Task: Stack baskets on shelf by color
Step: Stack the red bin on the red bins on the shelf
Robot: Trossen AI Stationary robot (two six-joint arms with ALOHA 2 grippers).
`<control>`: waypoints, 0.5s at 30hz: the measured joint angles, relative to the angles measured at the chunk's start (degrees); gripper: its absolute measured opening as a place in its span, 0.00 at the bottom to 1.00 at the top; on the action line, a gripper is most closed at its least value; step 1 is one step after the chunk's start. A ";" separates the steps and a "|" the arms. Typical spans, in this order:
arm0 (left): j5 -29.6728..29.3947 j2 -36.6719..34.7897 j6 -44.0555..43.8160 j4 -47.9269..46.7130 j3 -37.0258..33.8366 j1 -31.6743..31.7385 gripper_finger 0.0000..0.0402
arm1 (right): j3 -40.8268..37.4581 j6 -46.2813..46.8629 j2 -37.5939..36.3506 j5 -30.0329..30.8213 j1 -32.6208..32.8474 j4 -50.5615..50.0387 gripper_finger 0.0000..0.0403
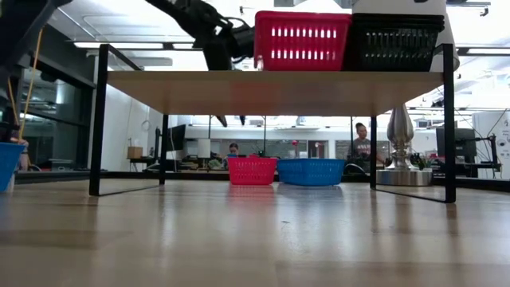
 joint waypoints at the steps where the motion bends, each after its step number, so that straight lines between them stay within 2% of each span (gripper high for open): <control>1: 0.41 0.55 -0.47 -0.44 0.00 0.47 0.53 | 0.00 0.00 0.00 -0.02 0.00 0.00 0.00; 7: 3.61 3.89 -1.30 -3.02 -0.09 3.33 0.50 | 0.00 -0.04 0.00 -0.01 0.00 -0.09 0.00; 15: 4.75 6.78 -0.97 -2.28 -0.07 4.10 0.48 | 0.00 -0.59 0.00 -0.01 0.00 -0.11 0.00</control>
